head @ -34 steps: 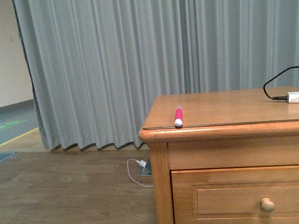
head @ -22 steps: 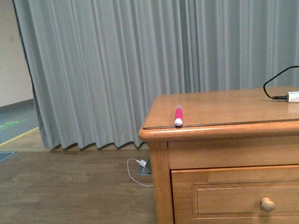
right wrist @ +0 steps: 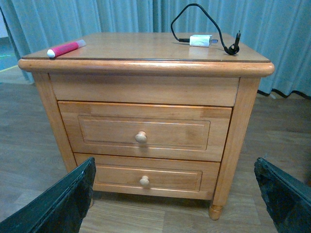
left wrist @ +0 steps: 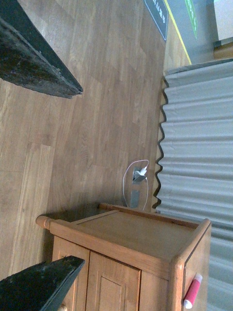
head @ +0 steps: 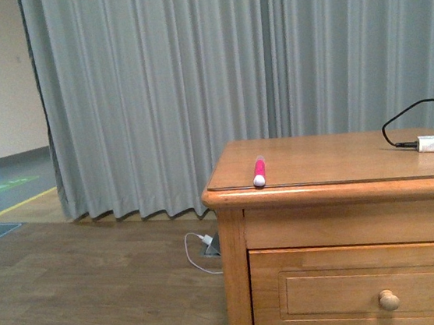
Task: Place pink marker in drawer with both arms
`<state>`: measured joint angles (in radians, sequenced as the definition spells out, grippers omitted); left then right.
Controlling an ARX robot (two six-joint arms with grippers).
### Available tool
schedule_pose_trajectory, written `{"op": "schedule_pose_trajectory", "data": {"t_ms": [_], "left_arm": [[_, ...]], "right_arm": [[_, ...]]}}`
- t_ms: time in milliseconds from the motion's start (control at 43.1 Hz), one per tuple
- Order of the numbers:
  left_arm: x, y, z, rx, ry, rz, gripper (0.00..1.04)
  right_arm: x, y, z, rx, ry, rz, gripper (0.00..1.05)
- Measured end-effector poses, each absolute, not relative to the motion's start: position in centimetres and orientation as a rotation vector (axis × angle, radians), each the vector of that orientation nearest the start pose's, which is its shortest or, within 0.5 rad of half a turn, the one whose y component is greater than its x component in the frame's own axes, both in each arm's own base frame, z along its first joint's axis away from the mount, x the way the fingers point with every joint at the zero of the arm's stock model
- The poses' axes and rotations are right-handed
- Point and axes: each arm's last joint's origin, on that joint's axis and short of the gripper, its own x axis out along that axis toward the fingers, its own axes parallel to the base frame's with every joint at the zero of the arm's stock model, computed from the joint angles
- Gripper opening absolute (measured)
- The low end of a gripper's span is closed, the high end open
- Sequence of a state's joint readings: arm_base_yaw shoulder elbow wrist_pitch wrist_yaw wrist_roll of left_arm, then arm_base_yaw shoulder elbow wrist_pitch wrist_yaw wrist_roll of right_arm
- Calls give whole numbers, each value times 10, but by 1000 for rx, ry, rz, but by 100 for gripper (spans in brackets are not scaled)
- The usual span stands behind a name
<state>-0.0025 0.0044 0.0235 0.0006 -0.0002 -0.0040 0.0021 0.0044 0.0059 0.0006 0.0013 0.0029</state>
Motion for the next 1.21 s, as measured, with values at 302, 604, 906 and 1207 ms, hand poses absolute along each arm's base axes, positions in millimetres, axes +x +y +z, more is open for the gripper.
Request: {"op": "schedule_pose_trajectory", "data": {"t_ms": [302,604,906,1207], "left_arm": [[96,0,171,-4,-20,-3,99],[96,0,171,-4,-20,-3,99],[96,0,171,-4,-20,-2,99],[96,0,171,-4,-20,-3,99]], "right_arm": [[104,-2,162,65,370,-124,96],[197,3,168,103,470,-67,96],[287,42,142,62,527,-15,96],[367,61,108,49,456,-39,96]]}}
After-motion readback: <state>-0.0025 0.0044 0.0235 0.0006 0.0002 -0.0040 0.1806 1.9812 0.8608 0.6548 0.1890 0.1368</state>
